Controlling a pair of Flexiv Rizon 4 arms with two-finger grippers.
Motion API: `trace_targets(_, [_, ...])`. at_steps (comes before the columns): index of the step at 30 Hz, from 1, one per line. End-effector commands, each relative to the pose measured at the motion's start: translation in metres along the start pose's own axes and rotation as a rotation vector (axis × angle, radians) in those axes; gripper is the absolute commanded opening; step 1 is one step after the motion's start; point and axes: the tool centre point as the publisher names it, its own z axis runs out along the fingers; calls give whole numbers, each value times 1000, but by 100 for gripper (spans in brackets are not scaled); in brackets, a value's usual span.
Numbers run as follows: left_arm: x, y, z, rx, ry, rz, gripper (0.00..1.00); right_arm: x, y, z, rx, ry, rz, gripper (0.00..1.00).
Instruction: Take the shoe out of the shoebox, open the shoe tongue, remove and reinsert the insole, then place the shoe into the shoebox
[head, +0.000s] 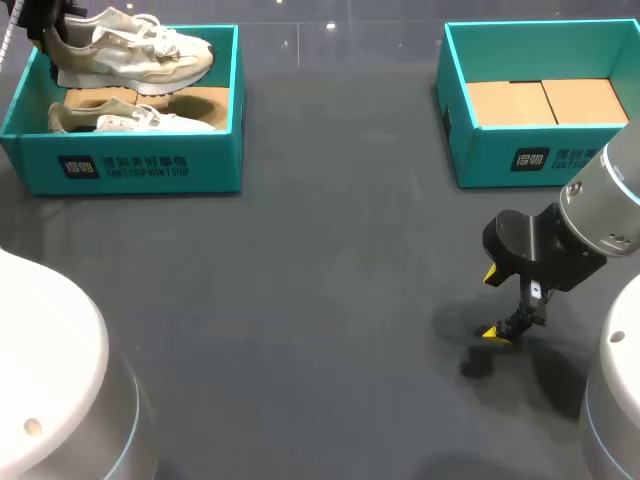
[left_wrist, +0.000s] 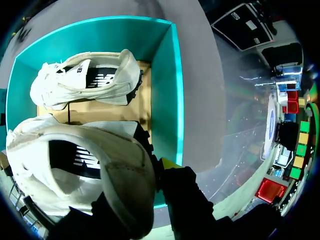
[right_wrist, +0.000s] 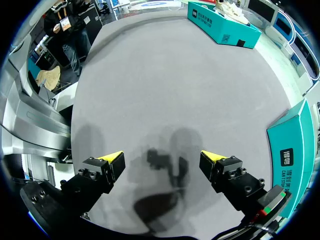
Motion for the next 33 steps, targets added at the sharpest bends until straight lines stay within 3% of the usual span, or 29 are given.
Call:
trace_targets(1, [1,-2,7,-2,1,3,0,2,-1,0,-1,-2,-1,100])
trace_targets(33, [-18,2,50,39,36,-33,0,2,-1,0,-1,-2,-1,100])
